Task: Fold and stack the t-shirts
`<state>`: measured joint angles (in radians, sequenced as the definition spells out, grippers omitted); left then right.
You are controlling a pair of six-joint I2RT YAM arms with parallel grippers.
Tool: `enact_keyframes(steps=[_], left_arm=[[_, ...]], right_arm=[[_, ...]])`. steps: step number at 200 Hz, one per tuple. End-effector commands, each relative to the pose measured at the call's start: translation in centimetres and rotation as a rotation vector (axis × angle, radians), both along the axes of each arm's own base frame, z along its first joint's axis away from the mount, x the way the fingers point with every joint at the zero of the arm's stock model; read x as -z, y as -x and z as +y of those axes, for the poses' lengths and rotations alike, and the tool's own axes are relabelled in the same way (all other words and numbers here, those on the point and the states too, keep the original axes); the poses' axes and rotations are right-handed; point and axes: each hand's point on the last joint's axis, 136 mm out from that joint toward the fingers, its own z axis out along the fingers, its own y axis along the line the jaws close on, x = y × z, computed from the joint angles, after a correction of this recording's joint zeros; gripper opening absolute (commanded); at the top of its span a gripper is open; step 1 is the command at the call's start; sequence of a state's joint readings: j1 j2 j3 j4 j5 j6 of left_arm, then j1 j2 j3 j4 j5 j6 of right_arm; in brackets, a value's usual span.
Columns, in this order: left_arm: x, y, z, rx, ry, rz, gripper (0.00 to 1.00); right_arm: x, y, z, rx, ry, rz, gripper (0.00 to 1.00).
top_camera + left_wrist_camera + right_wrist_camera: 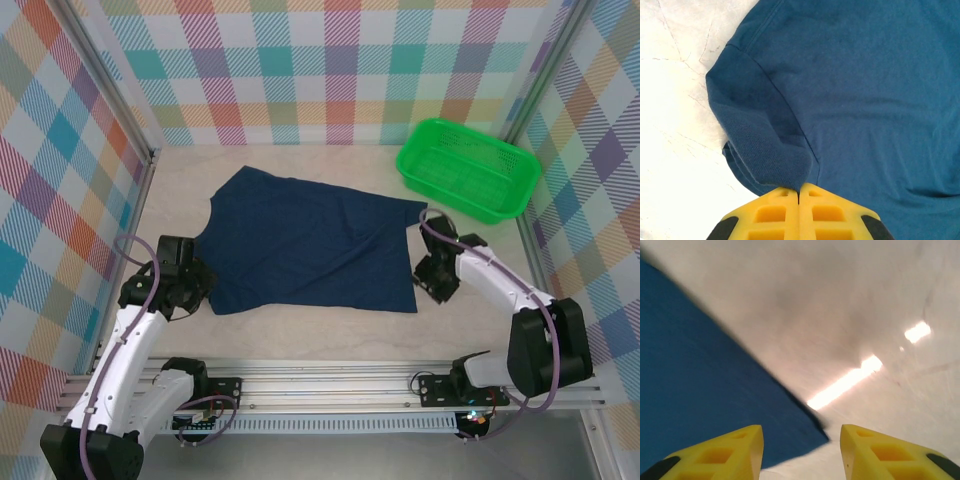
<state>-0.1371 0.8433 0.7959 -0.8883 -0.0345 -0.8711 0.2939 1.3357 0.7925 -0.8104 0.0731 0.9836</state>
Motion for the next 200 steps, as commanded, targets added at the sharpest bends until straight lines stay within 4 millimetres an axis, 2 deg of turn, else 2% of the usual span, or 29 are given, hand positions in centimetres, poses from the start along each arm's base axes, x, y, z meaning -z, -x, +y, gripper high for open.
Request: enact_keyframes(steps=[1,22,64,111,123,138,153,162,174,182,200], left_arm=[[0.3,0.2,-0.3,0.008,0.007,0.019,0.0],[0.3,0.0,-0.4,0.01,0.008,0.022,0.0],[0.3,-0.1,-0.5,0.014,0.005,0.022,0.0],[0.6,-0.2,-0.5,0.014,0.005,0.023,0.0],[0.4,-0.4,-0.6,0.016,0.01,0.016,0.0],[0.1,-0.8,-0.8,0.021,0.016,-0.005,0.0],[-0.8,-1.5,-0.7,0.018,0.012,-0.037,0.0],[-1.6,-2.0,-0.6,0.012,0.005,-0.059,0.0],[-3.2,-3.2,-0.5,0.008,-0.011,-0.096,0.0],[-4.7,-4.1,-0.4,0.008,-0.021,-0.127,0.0],[-10.1,-6.6,0.0,-0.003,-0.053,-0.241,0.0]], right_arm=[[1.5,1.6,1.4,0.07,-0.098,0.04,0.44],[2.7,2.1,2.2,0.099,-0.148,0.075,0.43],[3.6,2.4,2.5,0.124,-0.16,0.099,0.41],[4.8,2.2,3.2,0.171,-0.185,0.128,0.32],[5.0,1.9,3.3,0.188,-0.185,0.127,0.27],[4.7,1.0,3.0,0.176,-0.154,0.1,0.11],[2.8,-1.7,2.9,0.112,-0.124,0.007,0.0],[1.0,-3.3,3.2,0.065,-0.112,-0.052,0.0],[-2.4,-6.0,3.9,-0.021,-0.09,-0.162,0.0],[-5.2,-7.8,4.5,-0.079,-0.082,-0.244,0.0],[-11.5,-11.0,5.5,-0.161,-0.078,-0.417,0.0]])
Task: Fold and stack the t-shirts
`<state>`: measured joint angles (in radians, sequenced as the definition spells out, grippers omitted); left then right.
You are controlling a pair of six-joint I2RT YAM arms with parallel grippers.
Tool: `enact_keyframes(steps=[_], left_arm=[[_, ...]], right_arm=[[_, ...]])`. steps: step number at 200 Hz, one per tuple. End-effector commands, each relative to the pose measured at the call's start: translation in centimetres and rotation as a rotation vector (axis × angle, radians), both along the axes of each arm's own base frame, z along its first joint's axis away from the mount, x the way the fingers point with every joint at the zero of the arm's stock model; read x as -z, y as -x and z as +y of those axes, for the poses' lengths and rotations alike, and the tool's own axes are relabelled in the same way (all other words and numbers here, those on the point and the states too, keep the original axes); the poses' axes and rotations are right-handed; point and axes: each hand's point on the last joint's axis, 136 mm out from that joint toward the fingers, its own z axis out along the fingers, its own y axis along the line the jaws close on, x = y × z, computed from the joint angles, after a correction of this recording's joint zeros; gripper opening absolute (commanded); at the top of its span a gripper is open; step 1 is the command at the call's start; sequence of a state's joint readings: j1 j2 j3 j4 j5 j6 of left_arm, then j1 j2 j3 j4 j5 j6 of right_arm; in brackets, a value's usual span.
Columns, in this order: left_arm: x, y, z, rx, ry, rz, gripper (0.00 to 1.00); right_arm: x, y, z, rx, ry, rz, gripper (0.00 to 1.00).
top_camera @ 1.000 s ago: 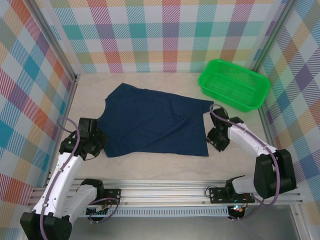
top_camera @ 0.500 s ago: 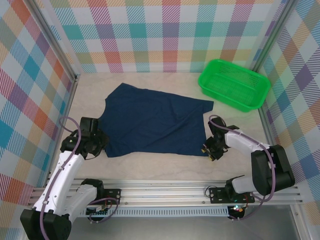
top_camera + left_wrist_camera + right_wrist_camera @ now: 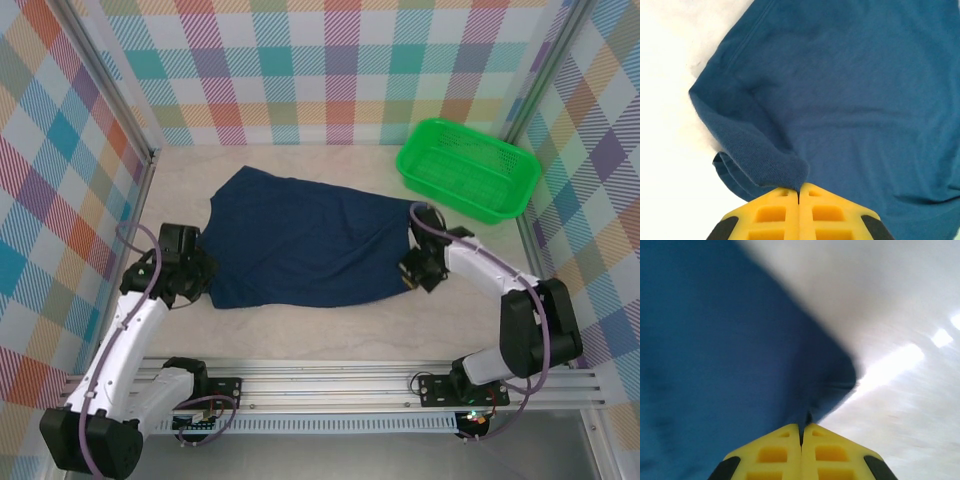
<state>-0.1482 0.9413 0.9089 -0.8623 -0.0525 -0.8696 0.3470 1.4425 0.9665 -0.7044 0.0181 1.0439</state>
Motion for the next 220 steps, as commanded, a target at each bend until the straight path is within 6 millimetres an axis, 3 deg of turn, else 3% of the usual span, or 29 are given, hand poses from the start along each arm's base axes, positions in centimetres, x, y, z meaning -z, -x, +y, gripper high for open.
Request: enact_keyframes(steps=[1,29,54,94,127,143,157,177,220], left_arm=[[-7.9,-4.0,0.3,-0.005,-0.045,-0.204,0.0],[-17.4,-6.7,1.7,-0.046,-0.129,-0.393,0.0],[-26.0,-6.4,3.3,-0.124,-0.171,-0.604,0.0],[-37.3,-2.2,4.4,-0.16,-0.171,-0.937,0.0],[-44.0,1.7,4.8,-0.154,-0.188,-1.134,0.0],[-46.1,1.5,4.2,-0.118,-0.197,-1.164,0.0],[-46.9,-0.1,3.6,-0.088,-0.203,-1.159,0.0],[-46.5,-4.1,2.7,-0.061,-0.212,-1.131,0.0],[-44.4,-12.6,2.3,-0.019,-0.219,-1.068,0.0]], right_arm=[[-8.8,-5.0,1.0,-0.14,0.046,-0.296,0.0],[-18.6,-7.9,2.1,-0.2,0.023,-0.557,0.0],[-26.5,-8.5,2.8,-0.236,-0.024,-0.775,0.0],[-37.3,-5.7,2.5,-0.281,-0.081,-1.1,0.0],[-42.7,-2.7,2.3,-0.299,-0.146,-1.258,0.0],[-44.3,-2.0,2.3,-0.298,-0.173,-1.298,0.0],[-45.0,-2.3,2.7,-0.3,-0.196,-1.308,0.0],[-44.8,-3.8,3.8,-0.313,-0.237,-1.289,0.0],[-42.9,-9.3,7.1,-0.346,-0.327,-1.228,0.0]])
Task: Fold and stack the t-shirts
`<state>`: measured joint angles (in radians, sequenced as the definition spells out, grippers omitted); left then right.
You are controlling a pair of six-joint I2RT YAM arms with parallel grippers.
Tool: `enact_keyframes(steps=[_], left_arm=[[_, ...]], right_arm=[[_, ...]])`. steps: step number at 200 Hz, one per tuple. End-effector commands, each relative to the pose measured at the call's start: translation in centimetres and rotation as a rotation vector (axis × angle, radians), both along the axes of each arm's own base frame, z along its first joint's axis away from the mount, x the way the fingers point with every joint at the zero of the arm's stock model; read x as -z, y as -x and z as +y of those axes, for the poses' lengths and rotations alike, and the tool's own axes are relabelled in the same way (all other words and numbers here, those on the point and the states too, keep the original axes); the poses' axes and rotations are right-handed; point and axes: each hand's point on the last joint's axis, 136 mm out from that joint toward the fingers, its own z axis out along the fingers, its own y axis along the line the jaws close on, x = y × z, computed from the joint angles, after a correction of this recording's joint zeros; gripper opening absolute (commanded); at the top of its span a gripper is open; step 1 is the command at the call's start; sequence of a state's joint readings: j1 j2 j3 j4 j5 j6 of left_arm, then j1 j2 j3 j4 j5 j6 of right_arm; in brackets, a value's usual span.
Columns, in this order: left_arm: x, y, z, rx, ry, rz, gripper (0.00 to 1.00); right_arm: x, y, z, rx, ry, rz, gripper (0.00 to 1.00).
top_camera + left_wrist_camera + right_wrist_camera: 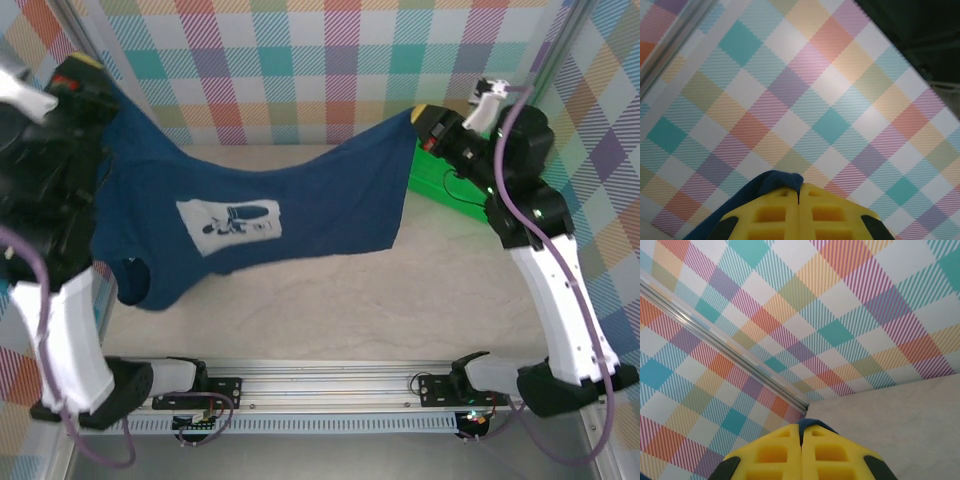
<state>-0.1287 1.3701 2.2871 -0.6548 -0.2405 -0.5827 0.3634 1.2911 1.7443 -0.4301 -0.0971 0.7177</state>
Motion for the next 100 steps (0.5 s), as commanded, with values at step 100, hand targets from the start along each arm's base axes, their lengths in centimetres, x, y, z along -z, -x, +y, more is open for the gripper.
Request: enact_keyframes(steps=[100], left_arm=[[-2.5,-10.6,0.4,0.154,0.031,-0.107,0.0]], right_arm=[[0.0,-12.1,2.2,-0.063,-0.142,0.031,0.0]])
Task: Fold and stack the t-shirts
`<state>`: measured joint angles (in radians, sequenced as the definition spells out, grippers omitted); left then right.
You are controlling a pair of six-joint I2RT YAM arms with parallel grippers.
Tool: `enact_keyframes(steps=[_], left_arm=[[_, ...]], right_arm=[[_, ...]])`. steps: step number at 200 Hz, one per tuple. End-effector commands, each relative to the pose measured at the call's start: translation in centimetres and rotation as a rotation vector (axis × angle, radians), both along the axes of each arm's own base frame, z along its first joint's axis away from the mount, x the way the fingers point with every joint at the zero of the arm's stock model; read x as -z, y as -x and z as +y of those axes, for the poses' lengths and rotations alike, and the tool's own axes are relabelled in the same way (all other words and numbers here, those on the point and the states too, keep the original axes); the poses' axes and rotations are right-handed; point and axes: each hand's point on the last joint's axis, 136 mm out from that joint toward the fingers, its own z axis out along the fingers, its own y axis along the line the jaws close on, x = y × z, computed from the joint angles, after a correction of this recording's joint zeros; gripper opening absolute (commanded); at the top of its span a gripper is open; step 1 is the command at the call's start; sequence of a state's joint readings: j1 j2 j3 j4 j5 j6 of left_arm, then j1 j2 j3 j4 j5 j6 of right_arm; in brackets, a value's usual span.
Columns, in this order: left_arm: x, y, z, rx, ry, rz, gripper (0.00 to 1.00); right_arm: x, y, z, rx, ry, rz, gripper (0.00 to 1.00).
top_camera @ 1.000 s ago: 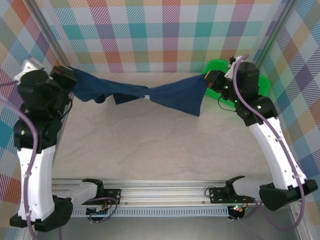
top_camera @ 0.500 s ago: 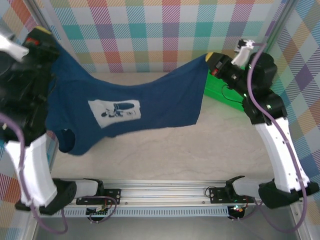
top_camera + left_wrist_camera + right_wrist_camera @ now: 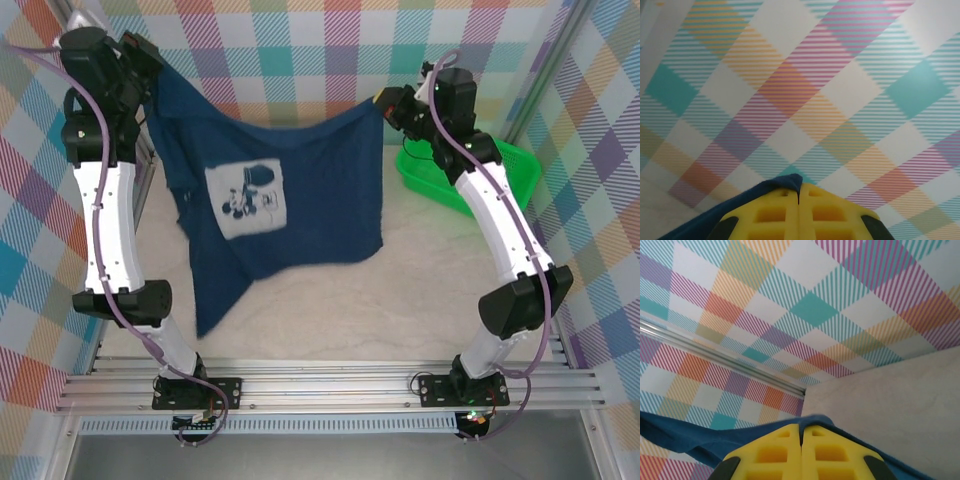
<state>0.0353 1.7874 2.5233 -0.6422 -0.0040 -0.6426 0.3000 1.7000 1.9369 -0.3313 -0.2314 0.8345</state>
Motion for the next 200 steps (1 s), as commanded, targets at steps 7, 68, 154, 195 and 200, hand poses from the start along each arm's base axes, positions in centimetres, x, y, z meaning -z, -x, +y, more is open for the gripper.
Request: enact_keyframes(steps=[7,68,154,195,200], left_arm=[[-10.0,5.8,-1.3,0.081,0.023,-0.308,0.0],[-9.9,13.9,-1.4,0.07,0.055,-0.259,0.0],[29.0,22.3,-5.4,0.122,0.368,0.541,0.0],[44.9,27.7,-7.5,0.125,0.463,0.899,0.0],[46.2,28.3,-7.6,0.118,0.461,0.936,0.0]], right_arm=[[-7.2,0.2,-1.9,0.011,-0.082,-0.159,0.0],[-7.5,-0.1,-4.6,-0.01,-0.081,-0.116,0.0],[25.3,8.4,-5.1,0.008,0.022,0.605,0.0],[35.2,12.9,-7.6,0.096,0.188,0.853,0.0],[35.9,13.6,-8.1,0.116,0.208,0.889,0.0]])
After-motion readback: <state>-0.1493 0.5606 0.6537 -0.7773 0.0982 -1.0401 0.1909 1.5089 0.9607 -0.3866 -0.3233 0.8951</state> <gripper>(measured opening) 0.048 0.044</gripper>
